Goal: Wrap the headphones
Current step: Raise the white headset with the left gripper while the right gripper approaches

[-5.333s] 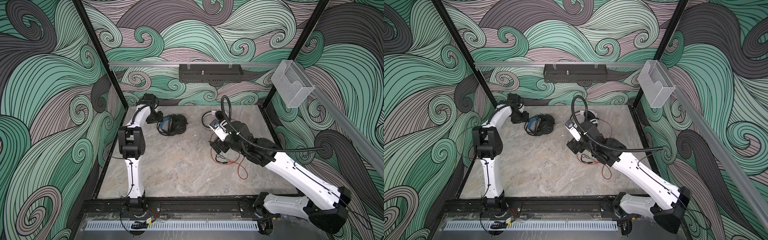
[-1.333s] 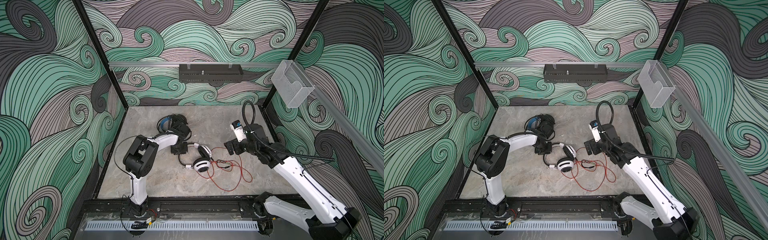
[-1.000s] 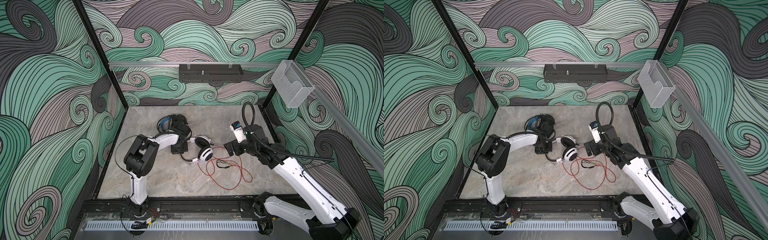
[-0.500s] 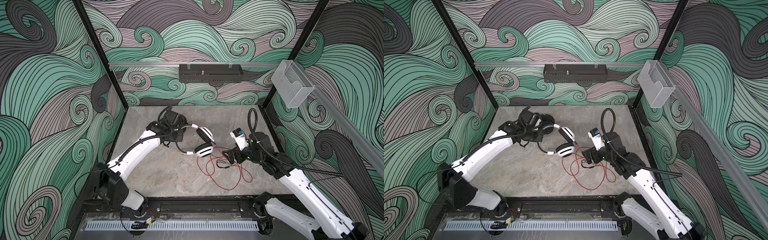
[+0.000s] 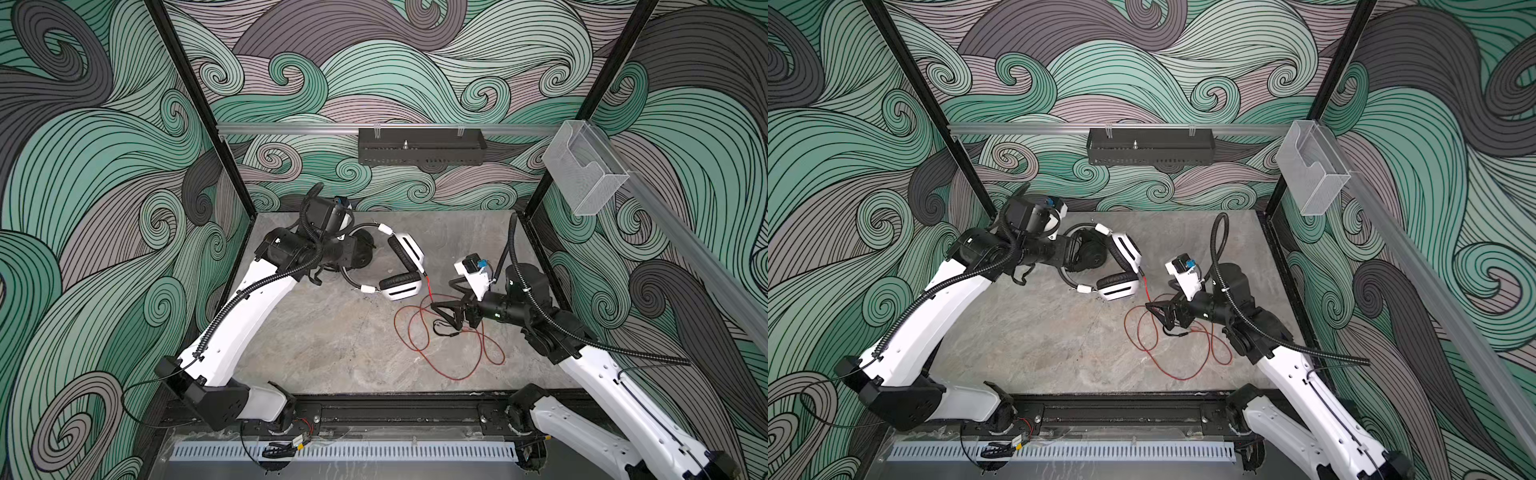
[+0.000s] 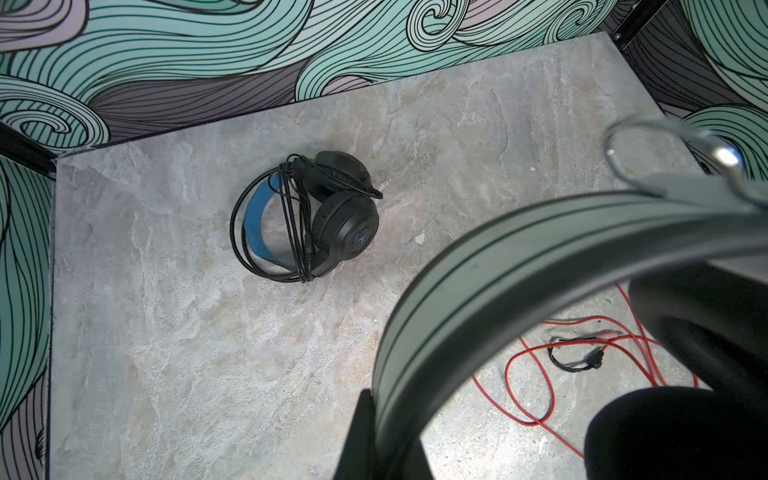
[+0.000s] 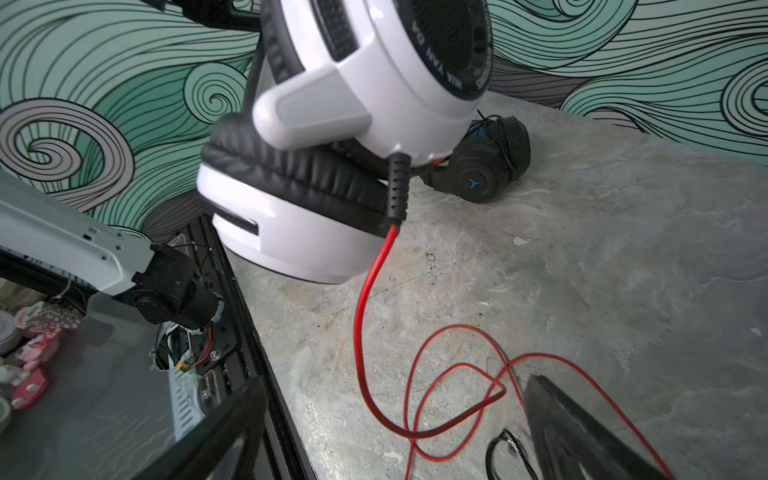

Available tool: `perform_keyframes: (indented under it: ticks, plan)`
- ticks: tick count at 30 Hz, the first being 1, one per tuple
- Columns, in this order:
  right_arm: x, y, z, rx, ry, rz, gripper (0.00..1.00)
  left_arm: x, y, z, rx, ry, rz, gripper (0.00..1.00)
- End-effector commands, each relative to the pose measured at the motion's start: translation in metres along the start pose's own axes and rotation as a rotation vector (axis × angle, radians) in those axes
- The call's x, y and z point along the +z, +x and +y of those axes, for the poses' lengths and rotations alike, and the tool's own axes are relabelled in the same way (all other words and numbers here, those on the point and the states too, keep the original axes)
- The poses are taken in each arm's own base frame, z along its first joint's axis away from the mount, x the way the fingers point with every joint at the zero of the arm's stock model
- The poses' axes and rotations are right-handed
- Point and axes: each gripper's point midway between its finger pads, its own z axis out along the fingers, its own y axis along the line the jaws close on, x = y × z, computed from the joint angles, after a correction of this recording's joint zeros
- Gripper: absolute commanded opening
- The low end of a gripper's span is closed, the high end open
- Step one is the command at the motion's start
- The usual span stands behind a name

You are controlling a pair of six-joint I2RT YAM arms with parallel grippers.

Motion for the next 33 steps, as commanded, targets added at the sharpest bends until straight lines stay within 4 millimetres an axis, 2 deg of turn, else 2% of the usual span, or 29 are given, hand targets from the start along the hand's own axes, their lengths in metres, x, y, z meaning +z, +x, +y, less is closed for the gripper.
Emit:
perform_keyframes:
  ticks: [1, 4, 8, 18, 24, 33]
  plan:
    - [0.006, -0.005, 0.007, 0.017, -0.067, -0.035, 0.94, -0.025, -0.019, -0.001, -0.014, 0.027, -0.070, 0.00]
    - [0.013, -0.001, 0.005, 0.020, -0.077, -0.031, 0.87, -0.034, -0.025, -0.002, -0.015, 0.035, -0.082, 0.00]
    - [0.020, -0.004, 0.006, 0.022, -0.109, -0.039, 0.84, -0.046, -0.032, -0.004, -0.024, 0.061, -0.102, 0.00]
    - [0.041, 0.000, 0.000, 0.077, -0.130, -0.058, 0.70, -0.067, -0.044, 0.003, -0.115, 0.107, -0.144, 0.00]
    - [0.047, -0.009, 0.003, 0.077, -0.144, -0.082, 0.70, -0.075, -0.050, 0.006, -0.171, 0.144, -0.171, 0.00]
    - [0.057, -0.025, 0.011, 0.091, -0.186, -0.119, 0.75, -0.083, -0.055, 0.008, -0.220, 0.179, -0.192, 0.00]
